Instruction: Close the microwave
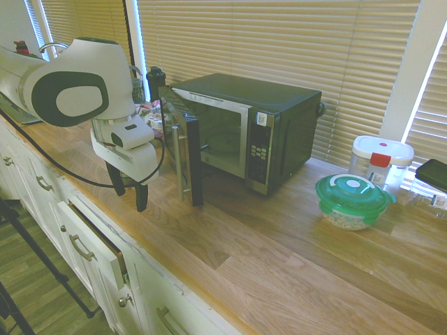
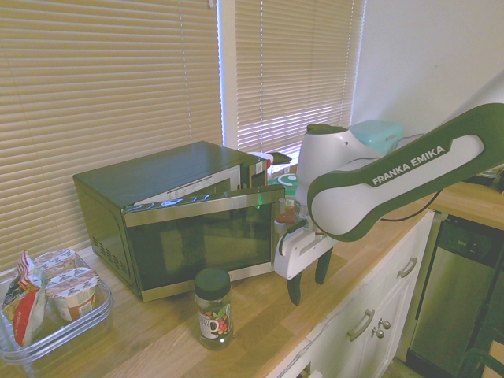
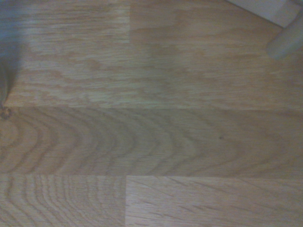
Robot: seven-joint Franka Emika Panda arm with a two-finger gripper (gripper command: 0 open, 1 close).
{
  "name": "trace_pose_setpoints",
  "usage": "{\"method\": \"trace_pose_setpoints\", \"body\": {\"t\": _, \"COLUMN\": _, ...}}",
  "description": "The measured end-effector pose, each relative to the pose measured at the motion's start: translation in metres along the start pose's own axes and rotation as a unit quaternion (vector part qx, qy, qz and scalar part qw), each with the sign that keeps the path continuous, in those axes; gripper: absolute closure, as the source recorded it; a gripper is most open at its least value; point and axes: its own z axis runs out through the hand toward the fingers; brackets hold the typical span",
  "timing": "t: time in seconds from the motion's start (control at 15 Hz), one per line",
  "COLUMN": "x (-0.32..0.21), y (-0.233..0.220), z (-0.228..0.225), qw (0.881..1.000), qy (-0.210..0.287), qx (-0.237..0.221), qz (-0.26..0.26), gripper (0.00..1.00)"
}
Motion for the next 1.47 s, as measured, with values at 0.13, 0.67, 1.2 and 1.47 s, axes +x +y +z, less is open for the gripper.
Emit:
{"method": "trace_pose_setpoints", "body": {"t": 0.13, "x": -0.001, "y": 0.000, "z": 0.001, "qw": 1.000, "qy": -0.003, "qx": -0.004, "qz": 0.004, "gripper": 0.00}}
{"method": "trace_pose_setpoints", "body": {"t": 0.67, "x": 0.020, "y": -0.060, "z": -0.058, "qw": 1.000, "qy": 0.000, "qx": -0.009, "qz": 0.002, "gripper": 0.00}}
{"method": "trace_pose_setpoints", "body": {"t": 1.2, "x": 0.034, "y": -0.115, "z": -0.074, "qw": 1.000, "qy": 0.013, "qx": -0.017, "qz": 0.005, "gripper": 0.00}}
{"method": "trace_pose_setpoints", "body": {"t": 1.47, "x": 0.055, "y": -0.137, "z": -0.080, "qw": 1.000, "qy": 0.019, "qx": -0.016, "qz": 0.014, "gripper": 0.00}}
